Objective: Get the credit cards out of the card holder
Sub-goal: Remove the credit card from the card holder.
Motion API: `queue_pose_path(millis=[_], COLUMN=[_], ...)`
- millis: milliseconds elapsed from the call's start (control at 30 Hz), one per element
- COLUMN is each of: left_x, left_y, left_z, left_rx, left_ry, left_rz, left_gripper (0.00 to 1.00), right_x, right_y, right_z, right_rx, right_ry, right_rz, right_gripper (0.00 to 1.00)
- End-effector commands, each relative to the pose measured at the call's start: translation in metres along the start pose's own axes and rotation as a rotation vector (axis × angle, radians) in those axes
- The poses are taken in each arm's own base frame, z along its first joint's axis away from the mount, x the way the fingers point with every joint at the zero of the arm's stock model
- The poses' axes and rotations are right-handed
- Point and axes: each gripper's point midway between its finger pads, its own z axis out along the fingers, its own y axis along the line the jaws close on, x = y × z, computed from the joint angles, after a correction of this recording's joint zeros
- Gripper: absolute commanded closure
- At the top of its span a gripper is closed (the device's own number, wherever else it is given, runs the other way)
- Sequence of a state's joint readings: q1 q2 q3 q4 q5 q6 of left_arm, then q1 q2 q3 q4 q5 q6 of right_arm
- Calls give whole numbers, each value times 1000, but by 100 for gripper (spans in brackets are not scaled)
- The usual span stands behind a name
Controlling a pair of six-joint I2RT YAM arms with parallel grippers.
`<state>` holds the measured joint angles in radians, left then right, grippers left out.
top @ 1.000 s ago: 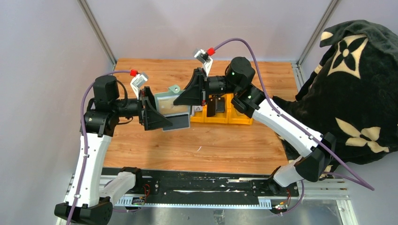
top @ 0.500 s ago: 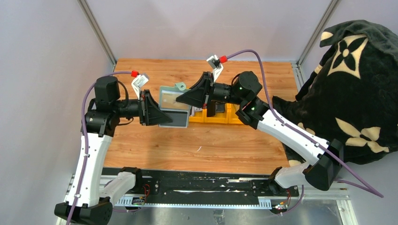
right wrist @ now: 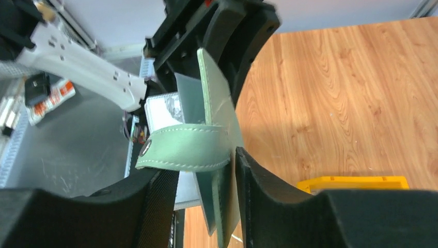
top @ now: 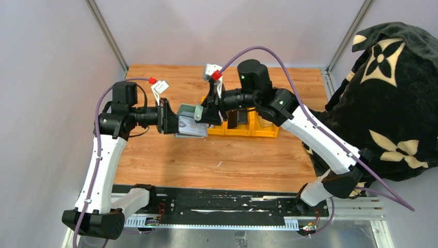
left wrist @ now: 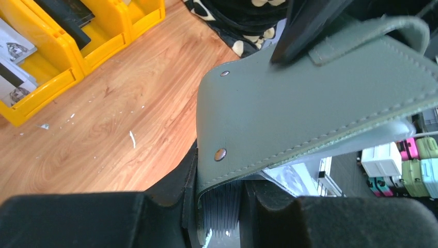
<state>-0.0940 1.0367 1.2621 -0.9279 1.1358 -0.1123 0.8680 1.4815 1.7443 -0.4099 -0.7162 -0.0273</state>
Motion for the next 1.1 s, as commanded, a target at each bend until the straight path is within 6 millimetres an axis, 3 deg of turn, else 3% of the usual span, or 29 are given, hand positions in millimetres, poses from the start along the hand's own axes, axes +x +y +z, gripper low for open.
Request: queue_pose_path(millis=[0,133,267,367,600,900,967,1067], left_x=[-7,-6,-3,8,10,12,14,14], left_y=[-14,1,43,61,55,59,58,54], left_z=[-4,-3,-11,-14,-12,-13,-14,-14], left_rx=[23,-57,-289,-355,-325,-340,-339,-325], left_ry=[-5,-3,36,110,119,130,134,135], left_rz=[31,0,-8,-35,-54,-61,-57,-48], left_gripper=[100,100,100,100,100,100,100,100], right_x=[38,35,34,38,64,65,62,60], right_y=[16,28,29,22,-5,-27,-33,-43], right_z=[5,15,24,32,50,73,77,76], right_rx=[-27,-55,-64,-28,93,307,351,412], right_ry=[198,210,175,150,219,277,282,309], right_rz=[-107,-142,-171,-201,-271,-456,-477,-486], right_gripper=[48,25,19,18,16,15,20,36])
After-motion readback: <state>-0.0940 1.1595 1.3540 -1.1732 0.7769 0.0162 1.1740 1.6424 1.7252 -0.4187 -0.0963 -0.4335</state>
